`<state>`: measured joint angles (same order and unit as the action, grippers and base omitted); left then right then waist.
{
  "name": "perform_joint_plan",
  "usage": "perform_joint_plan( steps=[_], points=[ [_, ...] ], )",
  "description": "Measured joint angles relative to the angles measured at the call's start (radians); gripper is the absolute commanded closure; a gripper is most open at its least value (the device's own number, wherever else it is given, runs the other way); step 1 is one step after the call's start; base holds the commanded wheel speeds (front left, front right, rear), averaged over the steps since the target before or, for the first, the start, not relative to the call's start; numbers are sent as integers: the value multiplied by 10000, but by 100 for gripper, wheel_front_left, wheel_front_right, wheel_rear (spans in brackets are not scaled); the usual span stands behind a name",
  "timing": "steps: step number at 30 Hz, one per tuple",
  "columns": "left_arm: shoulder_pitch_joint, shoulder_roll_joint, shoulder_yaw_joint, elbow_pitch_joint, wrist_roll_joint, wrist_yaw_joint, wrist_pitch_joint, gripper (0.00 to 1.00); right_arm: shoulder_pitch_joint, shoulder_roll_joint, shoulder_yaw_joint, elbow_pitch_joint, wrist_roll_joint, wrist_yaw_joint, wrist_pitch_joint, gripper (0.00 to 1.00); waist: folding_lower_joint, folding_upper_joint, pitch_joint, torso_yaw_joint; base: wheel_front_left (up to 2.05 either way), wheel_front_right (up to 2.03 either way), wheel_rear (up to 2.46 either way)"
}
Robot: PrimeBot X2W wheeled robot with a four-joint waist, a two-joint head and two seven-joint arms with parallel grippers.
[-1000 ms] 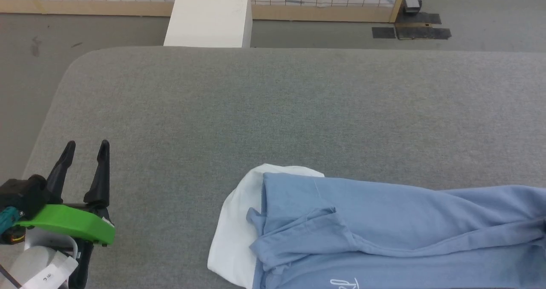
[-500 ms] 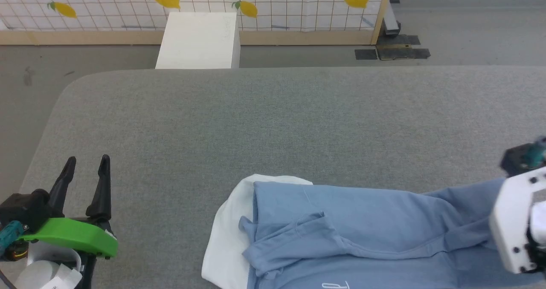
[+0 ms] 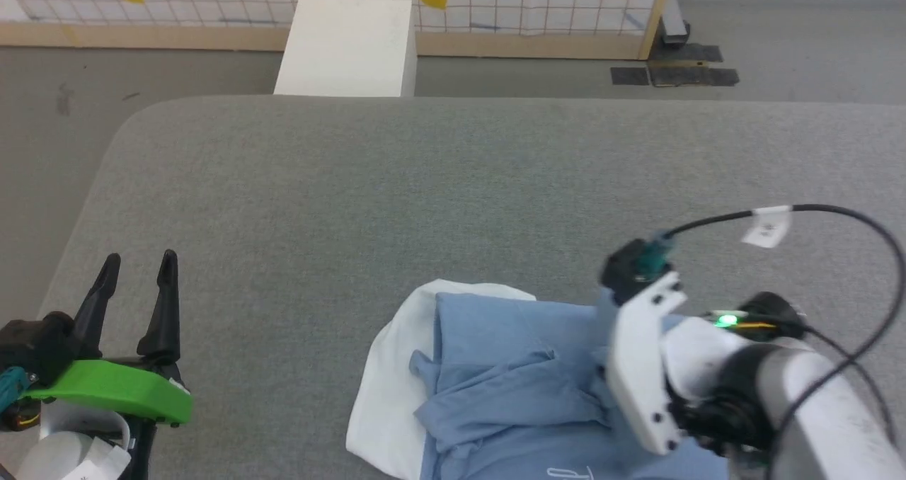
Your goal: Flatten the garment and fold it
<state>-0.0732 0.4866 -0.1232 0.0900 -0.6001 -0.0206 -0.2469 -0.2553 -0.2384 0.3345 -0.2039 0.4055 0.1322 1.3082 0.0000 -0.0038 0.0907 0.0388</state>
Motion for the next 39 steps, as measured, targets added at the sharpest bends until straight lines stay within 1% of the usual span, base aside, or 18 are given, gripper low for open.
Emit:
perform_joint_plan(
  steps=[7,10,15,20,21,22,23,28,32,35,39],
  points=[
    [-4,-15,-31,65,-17,-21,-10,0,-1020,1074,1411,2057,199,0,-1647,100,0,0,196,395,0,0,0],
    [-20,-35,-67,138,-61,-59,-12,0,-1383,1409,1875,2865,257,0,-2265,100,0,0,267,556,0,0,0],
    [-87,-111,-150,272,-71,-140,-13,0,-1904,1680,2253,4312,171,0,-3292,100,0,0,360,821,0,0,0],
    [-105,-167,-169,420,-73,-217,-23,0,-1998,1818,2437,5724,174,0,-4209,100,0,0,398,1004,0,0,0],
    [-105,-178,-174,441,-73,-224,-25,0,-2005,1827,2470,5915,209,0,-4320,95,0,0,394,1018,0,0,0],
    [-105,-180,-174,466,-73,-226,-25,0,-2010,1833,2497,6017,267,0,-4479,68,0,0,391,1016,0,0,0],
    [-105,-184,-174,487,-73,-226,-25,0,-2035,1835,2546,6123,328,0,-4633,0,0,0,381,1009,0,0,0],
    [-101,-201,-174,593,-73,-226,-27,0,-2247,1847,2924,6019,1369,0,-5083,0,0,0,217,887,0,0,0],
    [-86,-240,-201,593,-73,-215,-25,0,-2452,1854,3007,5430,2073,0,-5354,0,0,0,-7,745,0,0,0],
    [-25,-251,-226,550,-71,-127,-19,0,-2621,1873,2754,4838,2366,0,-5630,0,0,0,-211,557,0,0,0],
    [19,-290,-274,412,-59,-35,-12,0,-2690,1739,2063,4029,2330,0,-6226,0,0,0,-445,278,0,0,0]
  ],
)
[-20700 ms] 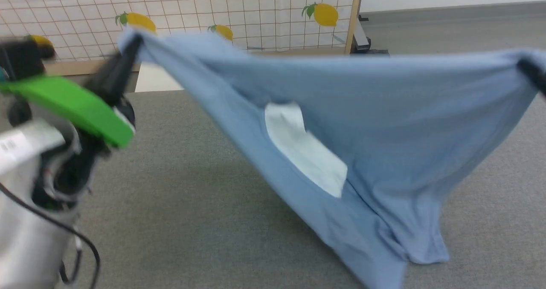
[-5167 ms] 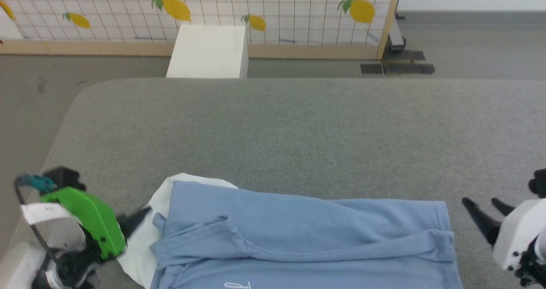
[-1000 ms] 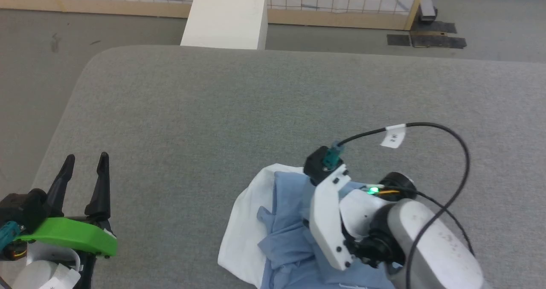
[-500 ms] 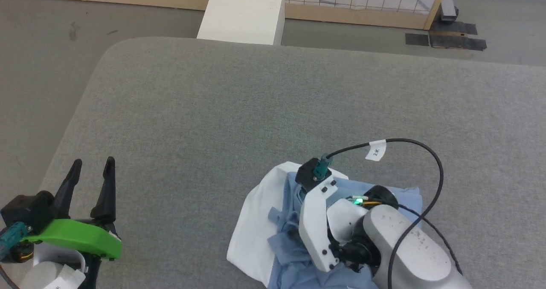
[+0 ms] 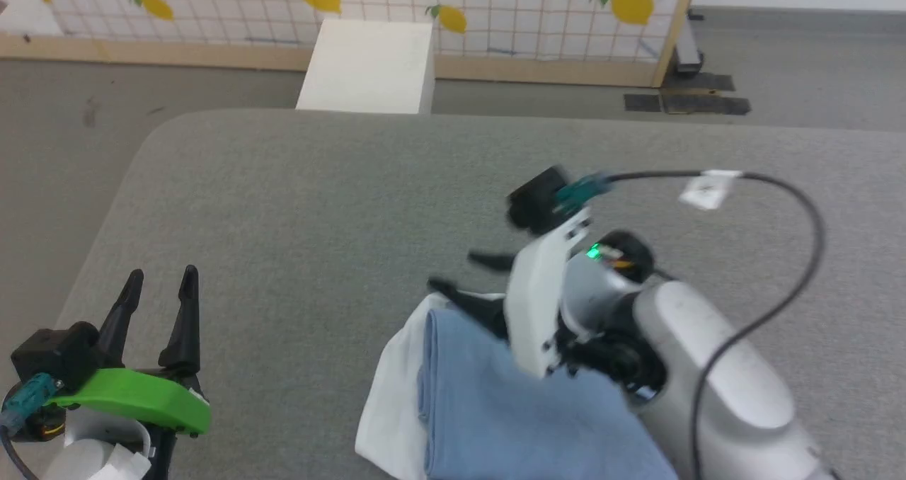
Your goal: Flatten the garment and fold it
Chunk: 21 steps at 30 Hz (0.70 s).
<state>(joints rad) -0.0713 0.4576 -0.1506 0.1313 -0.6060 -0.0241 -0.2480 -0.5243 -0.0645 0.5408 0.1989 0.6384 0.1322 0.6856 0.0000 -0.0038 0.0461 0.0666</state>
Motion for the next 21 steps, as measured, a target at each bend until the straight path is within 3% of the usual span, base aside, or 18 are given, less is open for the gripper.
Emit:
perform_joint_plan(
  steps=[13,21],
  points=[
    [128,-127,35,-339,163,326,-12,0,1050,-1262,-3381,-1941,-1197,-2,-4362,0,0,0,-582,-952,0,0,0],
    [196,-209,140,-443,169,389,-15,0,2551,-1214,-5448,-1873,-2290,-2,-7350,0,0,1,-591,-1224,0,0,0]
  ],
)
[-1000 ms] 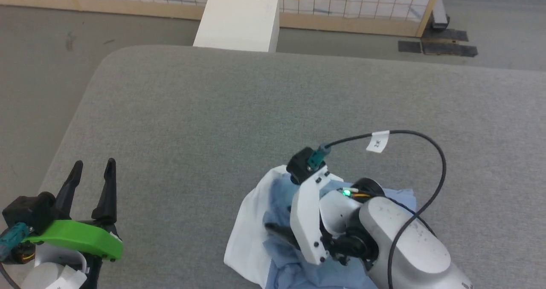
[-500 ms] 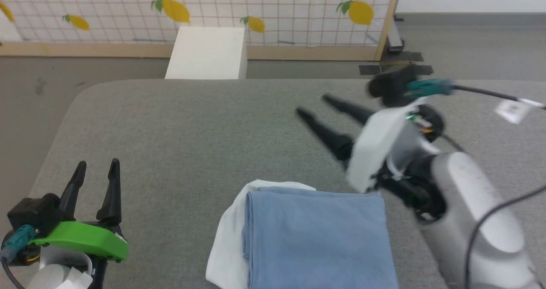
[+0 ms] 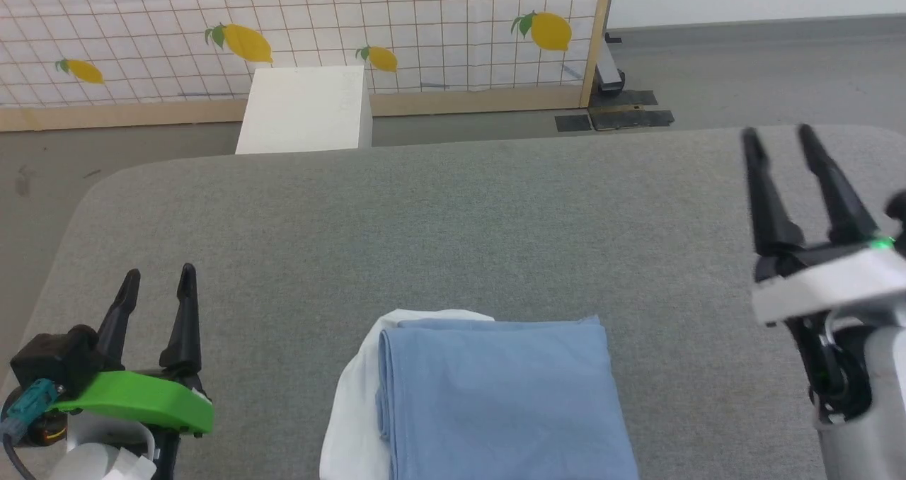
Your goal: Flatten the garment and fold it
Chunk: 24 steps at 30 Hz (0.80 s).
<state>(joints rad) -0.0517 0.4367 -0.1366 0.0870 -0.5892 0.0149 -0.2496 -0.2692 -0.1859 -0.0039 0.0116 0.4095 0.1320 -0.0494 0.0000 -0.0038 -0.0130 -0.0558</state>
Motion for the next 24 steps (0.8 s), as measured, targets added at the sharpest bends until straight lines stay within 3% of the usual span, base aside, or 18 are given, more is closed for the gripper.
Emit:
perform_joint_plan(
  steps=[4,7,24],
  points=[
    [5,-27,21,2,13,48,-29,0,611,-2,-583,54,-652,0,-1216,0,0,0,32,-10,0,0,0],
    [5,-48,8,25,79,50,-29,0,1119,-12,-773,251,-997,0,-1465,0,0,0,62,30,0,0,0],
    [-13,-151,-226,610,453,-8,-44,0,2425,-12,-456,995,-1200,2,-1164,0,0,0,137,345,0,0,0]
  ],
)
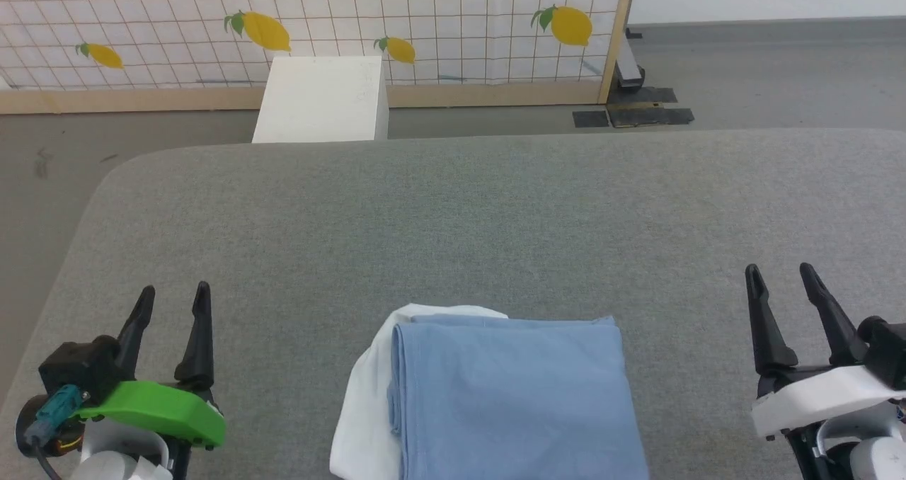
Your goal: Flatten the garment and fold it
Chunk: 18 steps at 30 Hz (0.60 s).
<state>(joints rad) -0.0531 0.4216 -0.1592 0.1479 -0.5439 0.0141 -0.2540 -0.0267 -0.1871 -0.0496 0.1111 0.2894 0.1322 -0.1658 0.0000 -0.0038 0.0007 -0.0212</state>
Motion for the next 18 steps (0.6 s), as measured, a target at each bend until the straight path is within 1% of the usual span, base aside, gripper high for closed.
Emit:
perform_joint_plan(
  steps=[11,18],
  points=[
    [-14,15,-159,247,215,-31,0,0,18,107,12,186,-69,0,198,0,0,0,37,25,0,0,0],
    [-15,40,-209,268,257,59,0,0,17,165,-19,288,-94,0,293,0,0,0,-10,24,0,0,0]
  ],
)
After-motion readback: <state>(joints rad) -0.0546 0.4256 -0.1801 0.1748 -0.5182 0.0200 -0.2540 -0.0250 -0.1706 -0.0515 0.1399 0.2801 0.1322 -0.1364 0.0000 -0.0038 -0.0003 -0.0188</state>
